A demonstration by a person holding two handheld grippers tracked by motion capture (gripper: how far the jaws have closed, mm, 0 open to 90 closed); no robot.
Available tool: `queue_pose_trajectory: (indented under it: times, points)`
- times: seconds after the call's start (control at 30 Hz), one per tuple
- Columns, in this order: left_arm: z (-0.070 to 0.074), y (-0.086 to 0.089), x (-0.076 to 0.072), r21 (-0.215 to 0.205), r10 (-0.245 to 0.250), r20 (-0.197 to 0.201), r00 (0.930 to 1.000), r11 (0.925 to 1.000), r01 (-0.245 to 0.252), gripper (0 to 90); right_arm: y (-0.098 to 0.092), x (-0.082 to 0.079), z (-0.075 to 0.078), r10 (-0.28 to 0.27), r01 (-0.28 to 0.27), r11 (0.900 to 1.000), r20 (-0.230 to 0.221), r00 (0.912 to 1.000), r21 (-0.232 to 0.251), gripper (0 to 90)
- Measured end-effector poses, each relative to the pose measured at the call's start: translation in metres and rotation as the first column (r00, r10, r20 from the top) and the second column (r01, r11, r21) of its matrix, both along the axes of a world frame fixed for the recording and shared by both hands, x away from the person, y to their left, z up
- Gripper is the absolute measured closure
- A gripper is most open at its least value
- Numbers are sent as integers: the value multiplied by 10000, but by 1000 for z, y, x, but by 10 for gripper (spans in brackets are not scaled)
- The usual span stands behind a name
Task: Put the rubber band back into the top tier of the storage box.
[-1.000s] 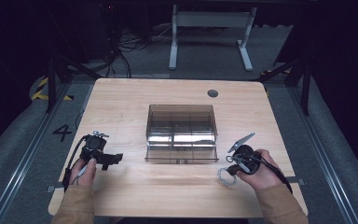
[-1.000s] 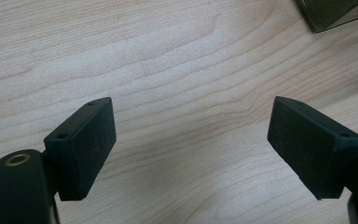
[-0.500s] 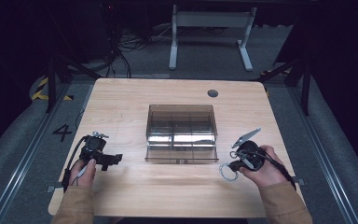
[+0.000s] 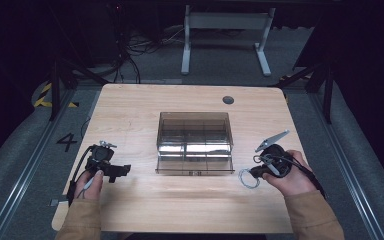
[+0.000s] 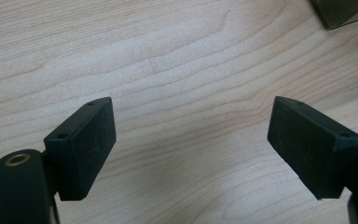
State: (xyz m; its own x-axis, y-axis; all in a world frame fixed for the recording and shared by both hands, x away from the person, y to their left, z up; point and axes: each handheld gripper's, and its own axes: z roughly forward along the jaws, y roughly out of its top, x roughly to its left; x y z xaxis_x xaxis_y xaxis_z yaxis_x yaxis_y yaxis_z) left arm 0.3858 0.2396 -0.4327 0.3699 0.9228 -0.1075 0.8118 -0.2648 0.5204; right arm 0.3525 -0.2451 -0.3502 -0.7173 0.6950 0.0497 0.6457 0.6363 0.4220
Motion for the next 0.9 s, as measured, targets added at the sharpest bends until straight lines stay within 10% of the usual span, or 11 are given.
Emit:
queue_pose_trajectory:
  times: [0.9]
  points:
    - [0, 5, 3, -216, 218, -64, 9997, 9995, -219, 160, 5, 12, 46, 217, -237, 9987, 441, 9988, 450, 859]
